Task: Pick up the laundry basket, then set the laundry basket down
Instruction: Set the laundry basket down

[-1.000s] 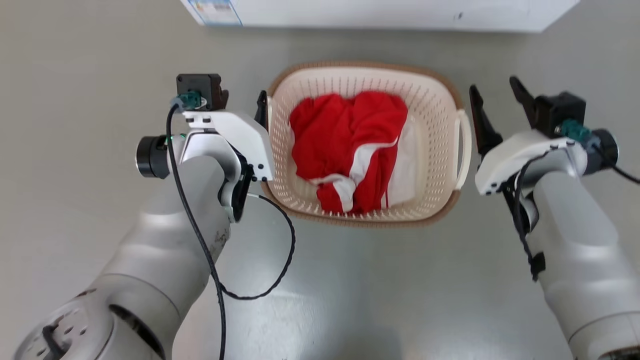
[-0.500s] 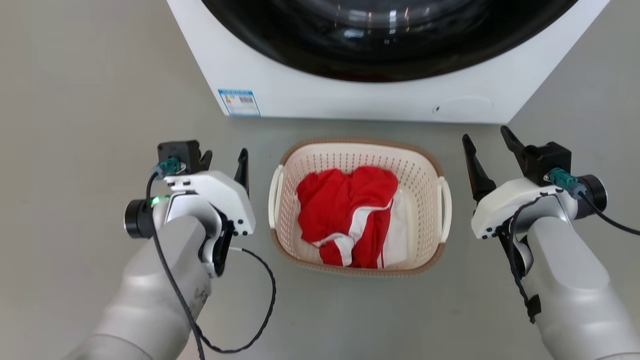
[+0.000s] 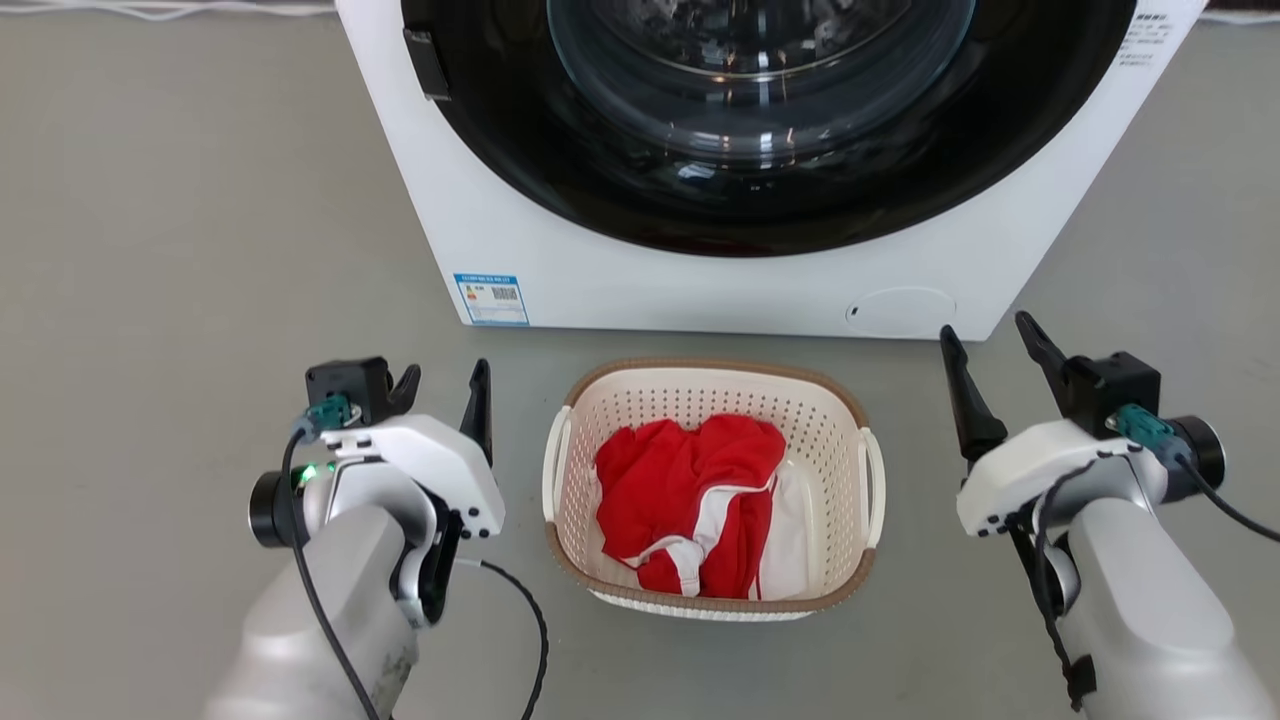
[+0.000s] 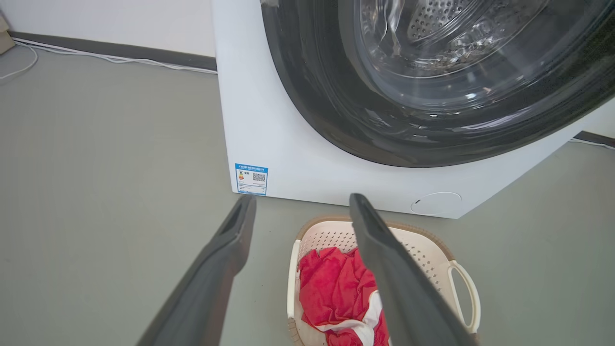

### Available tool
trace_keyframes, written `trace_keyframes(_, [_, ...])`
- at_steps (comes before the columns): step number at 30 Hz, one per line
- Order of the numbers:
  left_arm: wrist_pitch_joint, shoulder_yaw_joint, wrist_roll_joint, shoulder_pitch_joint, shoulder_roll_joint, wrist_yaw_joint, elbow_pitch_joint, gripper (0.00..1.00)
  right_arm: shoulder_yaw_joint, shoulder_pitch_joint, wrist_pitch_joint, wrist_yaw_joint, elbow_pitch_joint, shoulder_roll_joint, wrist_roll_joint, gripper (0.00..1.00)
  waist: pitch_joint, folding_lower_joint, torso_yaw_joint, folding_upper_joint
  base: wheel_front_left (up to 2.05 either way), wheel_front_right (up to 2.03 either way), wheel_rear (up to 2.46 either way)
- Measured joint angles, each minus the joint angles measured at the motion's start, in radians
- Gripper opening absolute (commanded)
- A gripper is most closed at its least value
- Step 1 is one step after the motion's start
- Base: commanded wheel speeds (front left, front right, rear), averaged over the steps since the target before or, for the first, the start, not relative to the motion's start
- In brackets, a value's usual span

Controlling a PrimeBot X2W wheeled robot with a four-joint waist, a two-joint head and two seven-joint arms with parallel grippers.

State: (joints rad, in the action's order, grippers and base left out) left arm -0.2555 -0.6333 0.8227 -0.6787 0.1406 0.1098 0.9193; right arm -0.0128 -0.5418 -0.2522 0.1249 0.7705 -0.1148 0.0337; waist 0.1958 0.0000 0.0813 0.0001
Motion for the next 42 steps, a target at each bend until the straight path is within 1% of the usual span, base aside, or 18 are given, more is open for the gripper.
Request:
trace_keyframes(11, [0.000,0.114,-0.115,0.164,0.020,0.002,-0.118,1.00,0.014,0.110,0.000,0.000,-0.079,-0.001,0.012,1.00,-0.080,0.0000,-0.007,0.0000,0.00,0.00,0.00])
trace_keyframes(19, [0.000,0.177,-0.199,0.281,0.032,0.013,-0.199,1.00,0.021,0.190,0.000,0.000,-0.116,0.011,0.012,1.00,-0.139,0.0000,-0.024,0.0000,0.00,0.00,0.00])
trace_keyframes(29, [0.000,0.271,-0.246,0.431,0.049,0.013,-0.295,1.00,0.046,0.301,0.000,0.000,-0.147,0.028,0.012,1.00,-0.208,0.0000,-0.053,0.0000,0.00,0.00,0.00])
trace_keyframes(37, [0.000,0.312,-0.273,0.510,0.047,0.013,-0.351,1.00,0.070,0.348,0.000,0.000,-0.176,0.040,0.009,1.00,-0.238,0.0000,-0.062,0.0000,0.00,0.00,0.00])
trace_keyframes(42, [0.000,0.321,-0.288,0.540,0.040,0.013,-0.370,1.00,0.078,0.375,0.000,0.000,-0.188,0.049,-0.007,1.00,-0.245,0.0000,-0.062,0.0000,0.00,0.00,0.00])
